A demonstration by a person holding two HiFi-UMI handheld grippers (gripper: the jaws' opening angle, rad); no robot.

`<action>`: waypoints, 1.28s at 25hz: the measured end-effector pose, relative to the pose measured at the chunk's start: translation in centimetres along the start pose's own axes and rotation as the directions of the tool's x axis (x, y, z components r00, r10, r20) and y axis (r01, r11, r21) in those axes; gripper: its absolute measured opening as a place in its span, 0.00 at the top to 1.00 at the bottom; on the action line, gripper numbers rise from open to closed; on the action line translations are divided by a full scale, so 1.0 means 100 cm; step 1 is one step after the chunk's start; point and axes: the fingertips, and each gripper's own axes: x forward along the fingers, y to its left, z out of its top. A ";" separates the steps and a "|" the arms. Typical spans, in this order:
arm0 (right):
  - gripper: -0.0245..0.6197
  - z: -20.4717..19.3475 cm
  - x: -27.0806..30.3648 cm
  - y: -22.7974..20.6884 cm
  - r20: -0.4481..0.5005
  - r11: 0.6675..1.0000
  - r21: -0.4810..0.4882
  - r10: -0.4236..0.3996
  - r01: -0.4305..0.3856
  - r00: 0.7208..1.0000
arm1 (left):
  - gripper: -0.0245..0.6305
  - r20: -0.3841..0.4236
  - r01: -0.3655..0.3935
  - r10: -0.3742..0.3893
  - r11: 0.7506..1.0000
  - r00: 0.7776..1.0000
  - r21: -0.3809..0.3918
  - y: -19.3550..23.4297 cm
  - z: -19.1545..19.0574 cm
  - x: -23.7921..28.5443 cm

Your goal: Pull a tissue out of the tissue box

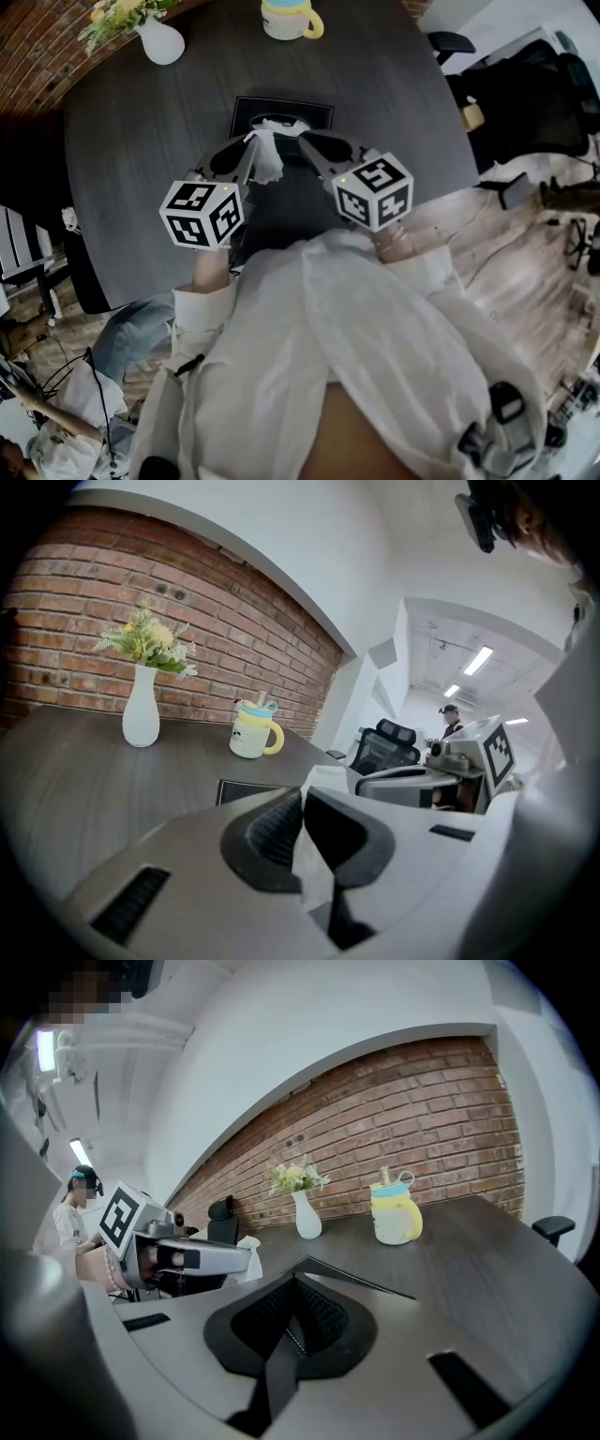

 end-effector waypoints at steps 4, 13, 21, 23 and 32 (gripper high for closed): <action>0.95 -0.002 0.001 0.002 -0.011 1.000 -0.009 0.005 -0.005 1.000 | 0.95 -0.008 -0.004 0.004 1.000 1.000 -0.002 0.001 -0.004 0.001; 0.96 -0.007 0.002 0.004 -0.027 1.000 -0.003 0.010 -0.010 1.000 | 0.95 -0.016 -0.001 0.001 1.000 1.000 -0.009 0.003 -0.005 0.002; 0.96 -0.007 0.002 0.005 -0.027 1.000 0.001 0.019 -0.019 0.999 | 0.95 -0.027 0.023 -0.023 1.000 0.999 -0.006 -0.003 -0.008 0.005; 0.96 -0.007 0.002 0.006 -0.027 1.000 -0.002 0.023 -0.023 0.999 | 0.95 -0.028 0.024 -0.025 1.000 0.999 -0.007 -0.003 -0.008 0.005; 0.96 -0.009 0.002 0.006 -0.036 1.000 -0.003 0.022 -0.022 0.999 | 0.95 -0.037 0.025 -0.025 1.000 0.999 -0.018 -0.003 -0.013 0.005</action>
